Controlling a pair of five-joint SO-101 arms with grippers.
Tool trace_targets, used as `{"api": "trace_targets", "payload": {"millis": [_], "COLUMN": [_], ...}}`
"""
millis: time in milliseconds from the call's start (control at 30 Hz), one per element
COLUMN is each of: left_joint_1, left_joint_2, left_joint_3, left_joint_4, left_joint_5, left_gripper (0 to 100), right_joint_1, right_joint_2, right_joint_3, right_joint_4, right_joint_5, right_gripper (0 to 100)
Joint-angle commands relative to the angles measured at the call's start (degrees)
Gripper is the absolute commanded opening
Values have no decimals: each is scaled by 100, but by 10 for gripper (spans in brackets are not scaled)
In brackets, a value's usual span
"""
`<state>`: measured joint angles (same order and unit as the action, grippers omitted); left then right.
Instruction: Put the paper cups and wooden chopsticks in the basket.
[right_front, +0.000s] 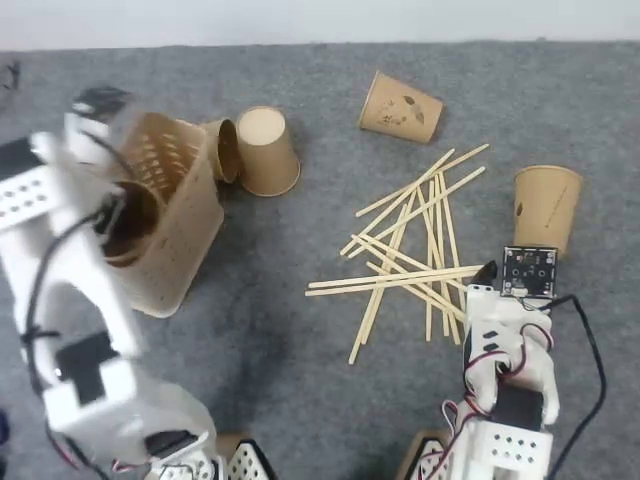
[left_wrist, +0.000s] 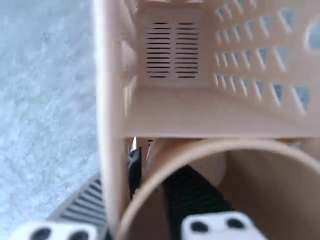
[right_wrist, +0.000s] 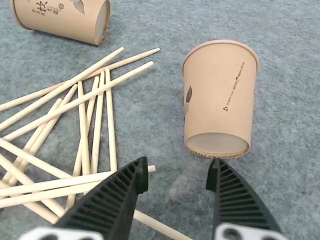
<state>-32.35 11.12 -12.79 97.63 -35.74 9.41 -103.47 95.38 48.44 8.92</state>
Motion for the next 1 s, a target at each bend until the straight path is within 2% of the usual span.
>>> {"api": "trace_targets", "payload": {"millis": [0,100,333,600,767,967], "left_joint_1": [-316,-281,-132,141,141,158], "left_joint_2": [360,246,-237,-1407,-1530,-1530], "left_joint_3": [-813,-936,-954,-927,-936,-1771], "left_joint_4": [246,290,281,281,281,264], "left_joint_5": [35,-220,-202,-193,-158,237], "left_gripper": [231,300,302,303,303,304], "right_joint_1": [-119,-180,-207,-207,-207,-207], "right_joint_2": [-31,-22,-22,-22,-22,-22], "right_joint_3": [97,97,97,97,97,97], "right_joint_4": [13,22,110,119,127,127], "right_joint_5": [62,132,334,352,360,360], "right_gripper": [205,205,205,205,205,205]}}
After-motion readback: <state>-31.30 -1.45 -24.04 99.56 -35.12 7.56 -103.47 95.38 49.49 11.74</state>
